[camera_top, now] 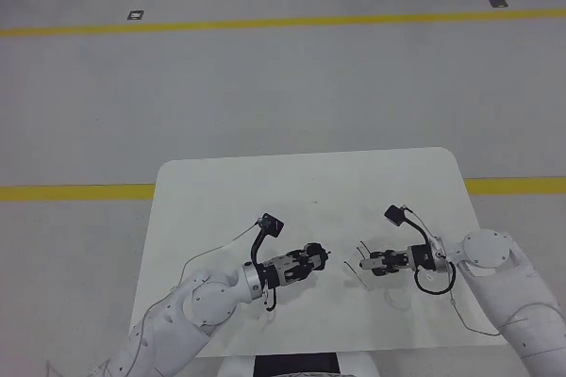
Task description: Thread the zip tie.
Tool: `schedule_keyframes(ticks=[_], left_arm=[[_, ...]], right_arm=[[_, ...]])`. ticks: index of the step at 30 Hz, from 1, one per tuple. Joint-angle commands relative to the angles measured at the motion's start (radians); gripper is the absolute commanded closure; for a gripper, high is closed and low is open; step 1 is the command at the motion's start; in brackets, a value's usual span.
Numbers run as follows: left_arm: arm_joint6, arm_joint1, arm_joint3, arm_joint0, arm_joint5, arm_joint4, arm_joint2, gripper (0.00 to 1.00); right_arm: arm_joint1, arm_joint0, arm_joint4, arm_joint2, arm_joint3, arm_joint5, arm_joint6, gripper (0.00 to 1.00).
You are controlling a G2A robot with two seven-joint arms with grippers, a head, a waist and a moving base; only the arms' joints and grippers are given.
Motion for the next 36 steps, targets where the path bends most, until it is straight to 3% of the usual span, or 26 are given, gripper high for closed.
schedule_keyframes(ticks=[1,8,14,23,36], left_arm=[[0.0,0.0,0.0,0.0,0.0,0.0,0.0,1.0],[0.0,0.0,0.0,0.0,0.0,0.0,0.0,1.0],[0.0,0.0,0.0,0.0,0.0,0.0,0.0,1.0],[0.0,0.0,0.0,0.0,0.0,0.0,0.0,1.0],[0.0,0.0,0.0,0.0,0.0,0.0,0.0,1.0]], right_arm=[[0.0,0.0,0.001,0.0,0.0,0.0,-0.001,0.0],[0.0,-0.001,-0.002,-0.001,-0.001,0.001,-0.007,0.0],[0.005,0.024,-0.124,-0.024,-0.032,0.0,-0.013,0.0],[0.013,0.065,-0.394,-0.083,-0.112,0.004,-0.047,0.0],[0.012,0.058,-0.418,-0.094,-0.119,0.004,-0.075,0.0]])
